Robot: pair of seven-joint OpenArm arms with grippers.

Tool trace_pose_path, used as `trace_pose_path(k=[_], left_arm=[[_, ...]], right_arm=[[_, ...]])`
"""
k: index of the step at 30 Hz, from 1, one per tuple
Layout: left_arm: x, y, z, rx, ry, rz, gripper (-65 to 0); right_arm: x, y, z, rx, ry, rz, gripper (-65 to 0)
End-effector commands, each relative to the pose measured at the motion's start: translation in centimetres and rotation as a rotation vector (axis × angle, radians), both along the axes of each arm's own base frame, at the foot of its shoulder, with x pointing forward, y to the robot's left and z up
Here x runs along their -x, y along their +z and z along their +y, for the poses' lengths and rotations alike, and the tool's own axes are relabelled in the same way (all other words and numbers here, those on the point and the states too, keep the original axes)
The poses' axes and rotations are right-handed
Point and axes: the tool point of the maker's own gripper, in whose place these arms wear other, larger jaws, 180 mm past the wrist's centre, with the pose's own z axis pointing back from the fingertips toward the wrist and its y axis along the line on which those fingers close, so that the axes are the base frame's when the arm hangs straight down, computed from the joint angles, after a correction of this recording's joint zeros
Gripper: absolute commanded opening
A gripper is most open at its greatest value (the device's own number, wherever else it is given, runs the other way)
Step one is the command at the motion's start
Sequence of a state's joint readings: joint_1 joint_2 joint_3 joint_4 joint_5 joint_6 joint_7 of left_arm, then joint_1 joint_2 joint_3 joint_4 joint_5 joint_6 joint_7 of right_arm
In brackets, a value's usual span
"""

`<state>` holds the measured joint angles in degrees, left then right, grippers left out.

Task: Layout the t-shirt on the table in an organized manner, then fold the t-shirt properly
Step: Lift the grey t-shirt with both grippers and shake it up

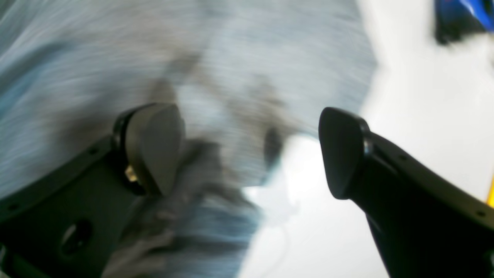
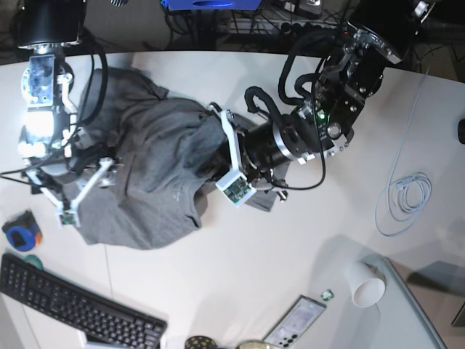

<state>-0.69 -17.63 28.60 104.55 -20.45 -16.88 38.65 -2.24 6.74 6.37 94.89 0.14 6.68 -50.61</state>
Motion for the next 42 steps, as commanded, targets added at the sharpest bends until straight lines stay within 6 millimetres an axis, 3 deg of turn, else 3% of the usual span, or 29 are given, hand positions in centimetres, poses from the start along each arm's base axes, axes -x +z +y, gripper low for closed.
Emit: trace_pose_path(k=[1, 3, 6, 7, 10, 14, 18, 23, 31, 40, 42], left_arm=[[0.0, 0.7, 0.2, 0.007, 0.004, -0.024, -65.0], [1.6, -1.1, 0.4, -0.038, -0.002, 0.006, -65.0], [4.3, -4.7, 0.5, -0.171, -0.057, 0.024, -65.0], [5.1, -5.9, 0.5, -0.220, -0.080, 0.025, -65.0], [7.2, -8.8, 0.7, -0.330, -0.139, 0.036, -65.0], [8.3, -10.2, 1.0, -0.368, -0.159, 0.062, -65.0], [8.2, -10.7, 0.8, -0.367, -0.147, 0.075, -65.0], [8.1, -10.5, 0.4, -0.362, -0.153, 0.068, -65.0], [8.0, -10.4, 0.3, -0.361, -0.152, 0.066, -65.0], [8.0, -10.5, 0.4, -0.361, -0.150, 0.069, -65.0], [8.1, -10.5, 0.4, -0.361, -0.148, 0.070, -65.0]], right_arm=[[-1.2, 1.8, -1.7, 0.020, -0.031, -0.063, -12.2], [-1.2, 2.2, -3.2, 0.027, -0.068, -0.073, -11.6], [-2.8, 3.6, -3.3, 0.053, -0.004, -0.101, -11.6], [-3.7, 4.0, -2.4, 0.068, 0.066, -0.104, -11.6], [-5.8, 4.1, 1.0, 0.116, 0.251, -0.074, -11.9], [-7.4, 3.6, 7.1, 0.156, 0.451, -0.035, -11.9], [-6.8, 2.9, 13.8, 0.133, 0.607, -0.026, -11.6], [-5.9, 1.3, 19.9, 0.071, 0.702, 0.016, -11.9], [-7.0, -2.3, 23.5, -0.006, 0.712, 0.092, -12.0], [-7.7, -5.7, 23.2, -0.030, 0.625, 0.114, -12.3], [-7.7, -5.9, 23.0, -0.032, 0.623, 0.112, -16.1]])
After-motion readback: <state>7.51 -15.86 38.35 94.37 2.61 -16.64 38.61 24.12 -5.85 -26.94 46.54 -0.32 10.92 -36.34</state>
